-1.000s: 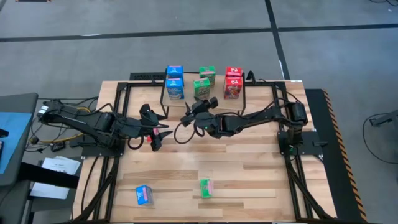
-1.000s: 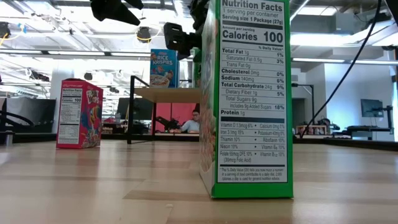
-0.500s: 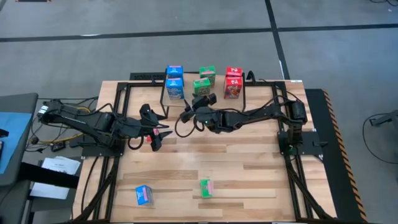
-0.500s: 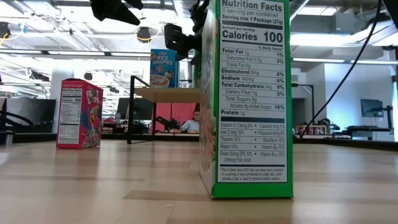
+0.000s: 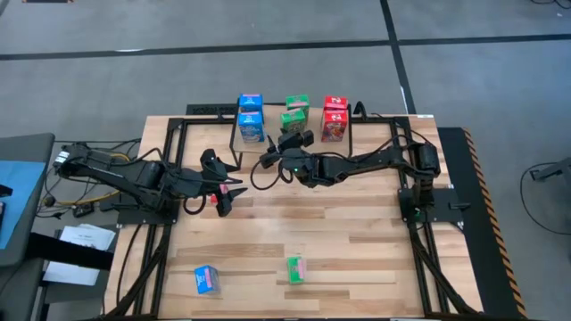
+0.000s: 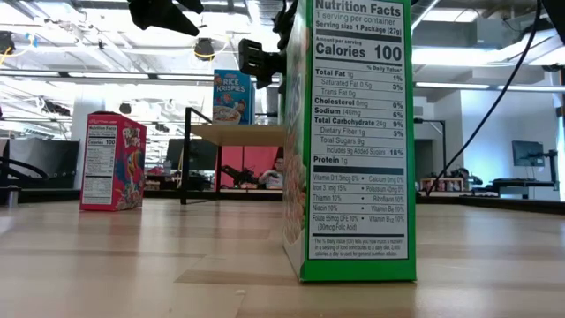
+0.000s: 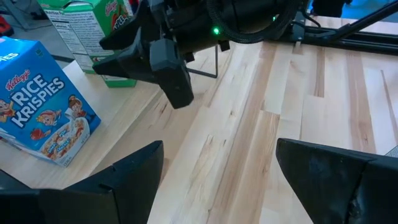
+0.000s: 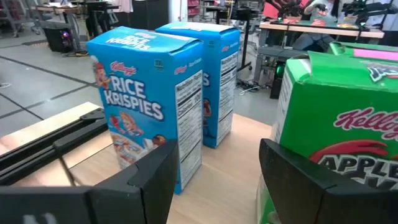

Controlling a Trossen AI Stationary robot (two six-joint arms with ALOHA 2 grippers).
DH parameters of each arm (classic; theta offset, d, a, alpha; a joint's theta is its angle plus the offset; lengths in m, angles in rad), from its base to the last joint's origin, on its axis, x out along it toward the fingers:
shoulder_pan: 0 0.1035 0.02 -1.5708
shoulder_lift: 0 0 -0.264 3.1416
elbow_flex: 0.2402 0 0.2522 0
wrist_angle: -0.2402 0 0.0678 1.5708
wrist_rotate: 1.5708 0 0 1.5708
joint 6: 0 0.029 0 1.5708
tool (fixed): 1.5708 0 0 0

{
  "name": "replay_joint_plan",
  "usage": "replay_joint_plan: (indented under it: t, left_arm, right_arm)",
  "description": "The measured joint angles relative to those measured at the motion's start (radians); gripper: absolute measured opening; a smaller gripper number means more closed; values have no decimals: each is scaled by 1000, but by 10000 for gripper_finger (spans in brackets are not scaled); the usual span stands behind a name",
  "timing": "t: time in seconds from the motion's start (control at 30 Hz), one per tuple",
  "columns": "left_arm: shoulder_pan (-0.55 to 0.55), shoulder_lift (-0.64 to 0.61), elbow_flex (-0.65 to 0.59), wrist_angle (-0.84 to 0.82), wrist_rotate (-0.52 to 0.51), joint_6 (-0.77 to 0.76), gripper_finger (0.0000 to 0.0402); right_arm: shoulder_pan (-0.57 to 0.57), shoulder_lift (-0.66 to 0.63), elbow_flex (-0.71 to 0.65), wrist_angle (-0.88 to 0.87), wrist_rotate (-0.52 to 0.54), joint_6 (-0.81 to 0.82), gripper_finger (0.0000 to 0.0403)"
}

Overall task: Stack cereal on shelf
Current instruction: Put the top green cereal box on the shelf aligned with the other green cereal box

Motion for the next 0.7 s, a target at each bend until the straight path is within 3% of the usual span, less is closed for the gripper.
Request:
replay_joint_plan:
  t: [0.27, 0.5, 0.7]
  left_arm:
    - [0, 0, 0, 0, 0, -1, 303]
    - [0, 0, 0, 0, 0, -10, 303]
    - [0, 0, 0, 0, 0, -10, 303]
  right_arm:
    - [19, 0, 0, 1, 20, -10, 249]
    - [98, -60, -1, -5, 18, -195, 249]
    - [122, -188, -1, -63, -24, -362, 249]
